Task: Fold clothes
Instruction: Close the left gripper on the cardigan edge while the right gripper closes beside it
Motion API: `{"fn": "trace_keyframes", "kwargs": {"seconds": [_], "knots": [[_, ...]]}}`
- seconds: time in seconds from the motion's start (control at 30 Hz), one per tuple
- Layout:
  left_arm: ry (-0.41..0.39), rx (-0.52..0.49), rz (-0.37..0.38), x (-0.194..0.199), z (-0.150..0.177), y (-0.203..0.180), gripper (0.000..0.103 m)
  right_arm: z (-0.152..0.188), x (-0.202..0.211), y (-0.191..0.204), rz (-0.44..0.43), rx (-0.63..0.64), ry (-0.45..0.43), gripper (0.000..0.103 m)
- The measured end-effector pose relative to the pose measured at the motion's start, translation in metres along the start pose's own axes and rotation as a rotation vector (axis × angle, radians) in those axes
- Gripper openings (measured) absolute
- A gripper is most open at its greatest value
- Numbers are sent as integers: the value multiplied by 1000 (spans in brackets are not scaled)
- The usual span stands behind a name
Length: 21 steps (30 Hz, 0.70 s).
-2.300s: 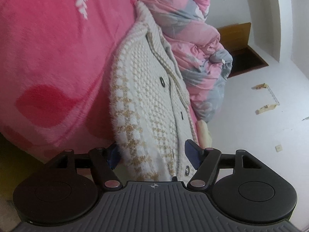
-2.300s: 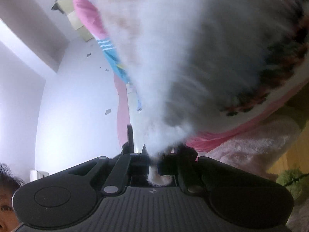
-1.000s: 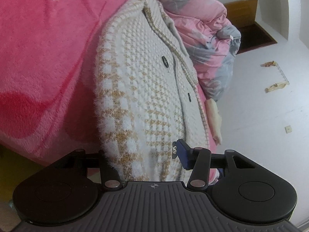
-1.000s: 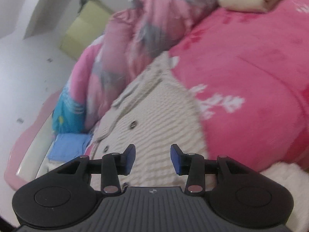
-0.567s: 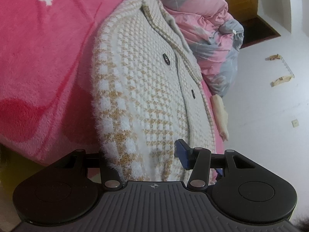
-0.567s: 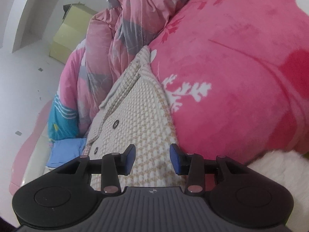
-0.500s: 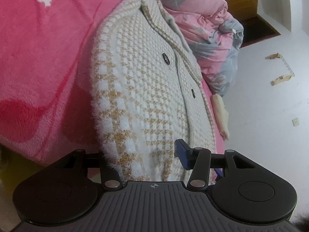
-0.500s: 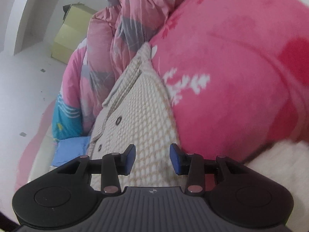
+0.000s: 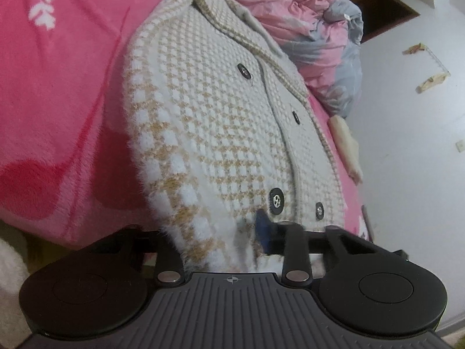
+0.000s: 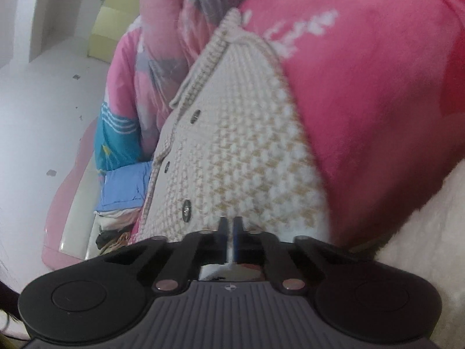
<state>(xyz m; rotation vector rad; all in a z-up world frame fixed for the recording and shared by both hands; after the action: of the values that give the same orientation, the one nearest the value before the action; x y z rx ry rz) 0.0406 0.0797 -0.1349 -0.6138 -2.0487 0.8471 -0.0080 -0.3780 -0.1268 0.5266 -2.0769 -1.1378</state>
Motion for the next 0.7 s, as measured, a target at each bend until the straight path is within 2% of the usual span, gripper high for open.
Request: {"fn": "trace_keyframes", "kwargs": {"seconds": [0.17,0.27,0.3,0.33,0.37,0.43,0.5,0.6,0.67,0.7], "knots": [[-31,6,29,8,-3,-3,16,-8,15,17,12,71,-51,0],[-14,20,25,5,0,2,16,-24,28,5,73,52,-111,7],[-6,26,25,3,1,4,17,-30,31,0,97,43,-132,21],[2,29,24,0,2,4,17,-36,34,-6,122,33,-153,40],[6,29,22,-2,3,4,17,-42,37,-12,146,24,-175,44],[14,20,22,-4,3,4,19,-43,35,-19,154,-1,-169,45],[24,19,26,-7,5,3,26,-37,30,-24,143,-28,-139,45],[33,17,30,-10,7,4,27,-28,23,-30,124,-64,-95,43],[33,7,29,-11,7,3,27,-17,21,-32,115,-70,-58,38],[33,-1,28,-11,8,3,26,-11,18,-32,116,-73,-37,31]]}}
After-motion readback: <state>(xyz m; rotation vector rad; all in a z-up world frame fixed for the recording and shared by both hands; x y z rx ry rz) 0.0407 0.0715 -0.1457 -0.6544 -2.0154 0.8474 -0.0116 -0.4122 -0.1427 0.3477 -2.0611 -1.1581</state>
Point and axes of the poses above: each gripper's, at about its wrist camera, not at the fingertips, and x roughly against the way its jaws point, y to its left, z to its underside, the point moved 8 cm from there along -x, roughly the way its jaws point, and after that the axes turned 5 degrees about -y, right-handed, at the moved point
